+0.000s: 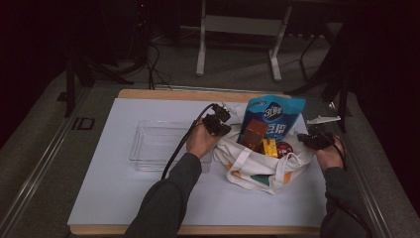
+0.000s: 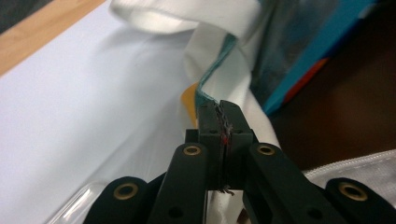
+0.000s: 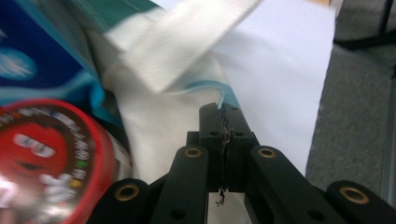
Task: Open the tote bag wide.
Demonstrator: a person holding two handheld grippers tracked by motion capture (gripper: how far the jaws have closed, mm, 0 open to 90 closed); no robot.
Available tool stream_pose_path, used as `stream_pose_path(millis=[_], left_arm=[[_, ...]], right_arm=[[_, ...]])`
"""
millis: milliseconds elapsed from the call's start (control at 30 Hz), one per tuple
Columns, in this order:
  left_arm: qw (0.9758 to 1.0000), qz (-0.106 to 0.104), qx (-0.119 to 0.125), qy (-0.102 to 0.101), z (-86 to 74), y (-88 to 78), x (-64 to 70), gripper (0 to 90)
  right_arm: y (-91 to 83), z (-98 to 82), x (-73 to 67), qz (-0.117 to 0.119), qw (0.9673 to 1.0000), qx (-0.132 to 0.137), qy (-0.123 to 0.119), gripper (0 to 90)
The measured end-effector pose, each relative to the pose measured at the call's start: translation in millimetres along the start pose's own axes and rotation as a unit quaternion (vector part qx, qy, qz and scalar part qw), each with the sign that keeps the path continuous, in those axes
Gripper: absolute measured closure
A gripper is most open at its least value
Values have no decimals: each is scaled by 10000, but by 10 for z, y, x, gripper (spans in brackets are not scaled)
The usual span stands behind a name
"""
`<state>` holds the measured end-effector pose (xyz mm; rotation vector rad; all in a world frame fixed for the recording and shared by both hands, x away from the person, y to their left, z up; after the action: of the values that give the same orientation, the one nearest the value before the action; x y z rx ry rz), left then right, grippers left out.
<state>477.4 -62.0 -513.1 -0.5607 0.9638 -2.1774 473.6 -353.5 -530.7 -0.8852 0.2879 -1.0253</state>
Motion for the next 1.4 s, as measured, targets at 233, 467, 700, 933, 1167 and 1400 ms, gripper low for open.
stream_pose_path(millis=[233,467,700,933,1167,1400], left_arm=[[9997,198,-51,-138,-42,-23,-84,894],[9999,73,122,35,-42,-85,-55,869],[9986,-177,456,179,12,-263,36,698],[9959,-305,831,159,57,-508,75,634],[9930,-481,994,407,53,-665,232,643],[9882,-846,1020,767,-20,-755,482,672]], right_arm=[[84,-129,20,49,9997,-75,226,891],[28,-111,-5,66,9998,-42,190,871],[-177,-51,-51,60,9998,186,31,718],[-375,-23,-103,-42,9991,382,-151,618],[-579,-10,-137,-62,9981,583,-194,586],[-768,-96,-273,95,9968,726,-334,588]])
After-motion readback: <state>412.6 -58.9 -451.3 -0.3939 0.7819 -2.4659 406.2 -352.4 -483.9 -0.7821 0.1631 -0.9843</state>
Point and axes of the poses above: each handheld gripper's, and its own axes: y roughly forward along the jaws, z roughly out of its top, x roughly to its right, the point moved 9 cm from there along y, roughly forward along the jaws, and after that the axes turned 8 degrees about -y, right-handed, at the moved point
